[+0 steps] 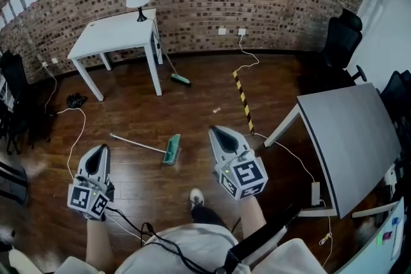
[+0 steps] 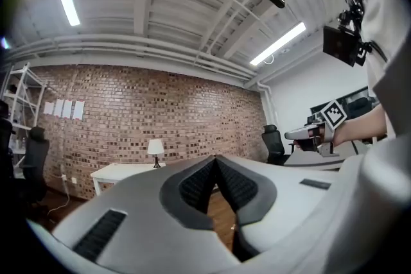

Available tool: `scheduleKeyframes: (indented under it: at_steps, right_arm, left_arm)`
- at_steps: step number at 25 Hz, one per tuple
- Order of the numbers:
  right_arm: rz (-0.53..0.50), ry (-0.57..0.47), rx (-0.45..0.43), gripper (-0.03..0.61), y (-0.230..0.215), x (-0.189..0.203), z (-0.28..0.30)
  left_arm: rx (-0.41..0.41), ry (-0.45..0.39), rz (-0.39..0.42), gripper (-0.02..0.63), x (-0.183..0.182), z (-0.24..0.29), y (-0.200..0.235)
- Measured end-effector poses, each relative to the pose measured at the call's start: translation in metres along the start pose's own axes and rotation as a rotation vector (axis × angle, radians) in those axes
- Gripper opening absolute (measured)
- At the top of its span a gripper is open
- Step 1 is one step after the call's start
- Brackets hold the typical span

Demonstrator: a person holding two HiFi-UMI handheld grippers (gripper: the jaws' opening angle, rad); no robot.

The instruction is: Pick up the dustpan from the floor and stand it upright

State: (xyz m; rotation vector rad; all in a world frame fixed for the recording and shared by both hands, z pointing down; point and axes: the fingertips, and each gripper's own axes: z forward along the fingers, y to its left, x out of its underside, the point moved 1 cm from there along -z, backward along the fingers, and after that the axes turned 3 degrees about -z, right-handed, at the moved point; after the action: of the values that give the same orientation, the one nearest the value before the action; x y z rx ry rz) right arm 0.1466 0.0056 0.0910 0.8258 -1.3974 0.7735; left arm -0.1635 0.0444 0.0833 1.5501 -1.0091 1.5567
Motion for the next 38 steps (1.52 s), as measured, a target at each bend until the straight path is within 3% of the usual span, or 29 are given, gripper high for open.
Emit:
scheduleKeyframes:
  at_steps: [7,12,18,21,24,25,26,28,30,31,33,34,36,38]
  right_arm:
    - [-0.032,0.008,-0.044,-0.017,-0.057,-0.001,0.078]
    - [-0.007,0.026,-0.070,-0.017,-0.062,0.004,0.109]
    - [0.007,0.025,-0.033,-0.017,-0.071,0.001,0.127]
    - [0.007,0.032,-0.025,-0.017,-0.078,0.000,0.132]
    - [0.059,0.032,-0.047,-0.017,-0.084,0.004,0.127]
    - [0.102,0.018,-0.065,-0.015,-0.085,0.002,0.125]
    - [0.155,0.000,-0.084,0.030,-0.085,0.000,0.124]
    - [0.263,-0.028,-0.128,0.031,-0.087,-0.003,0.128]
    - [0.329,-0.014,-0.170,0.031,-0.087,0.006,0.139]
    - [0.334,0.007,-0.180,0.045,-0.086,0.016,0.147]
    - [0.308,0.063,-0.175,0.186,-0.085,0.042,0.162]
    - [0.292,0.093,-0.170,0.215,-0.083,0.056,0.170]
    - [0.276,0.149,-0.171,0.233,-0.080,0.087,0.188]
    - [0.300,0.194,-0.182,0.239,-0.075,0.123,0.207]
  left_arm:
    - [-0.027,0.020,0.008,-0.005,0.006,0.073,0.024]
    - [-0.015,0.060,0.009,-0.005,0.011,0.100,0.040]
    - [-0.033,0.138,-0.037,-0.005,0.033,0.112,0.070]
    - [-0.056,0.136,-0.080,-0.005,0.033,0.121,0.077]
    - [-0.043,0.170,-0.198,-0.003,0.051,0.128,0.072]
    - [-0.041,0.190,-0.259,0.001,0.061,0.130,0.071]
    - [-0.038,0.208,-0.327,0.018,0.071,0.131,0.071]
    - [-0.040,0.227,-0.476,0.027,0.090,0.133,0.075]
    - [-0.058,0.231,-0.614,0.075,0.111,0.135,0.085]
    - [-0.066,0.237,-0.662,0.098,0.124,0.137,0.092]
    - [-0.064,0.267,-0.727,0.124,0.160,0.141,0.107]
    - [-0.047,0.281,-0.764,0.143,0.180,0.145,0.115]
    - [-0.006,0.291,-0.866,0.164,0.221,0.159,0.128]
    - [-0.026,0.315,-0.957,0.169,0.269,0.170,0.148]
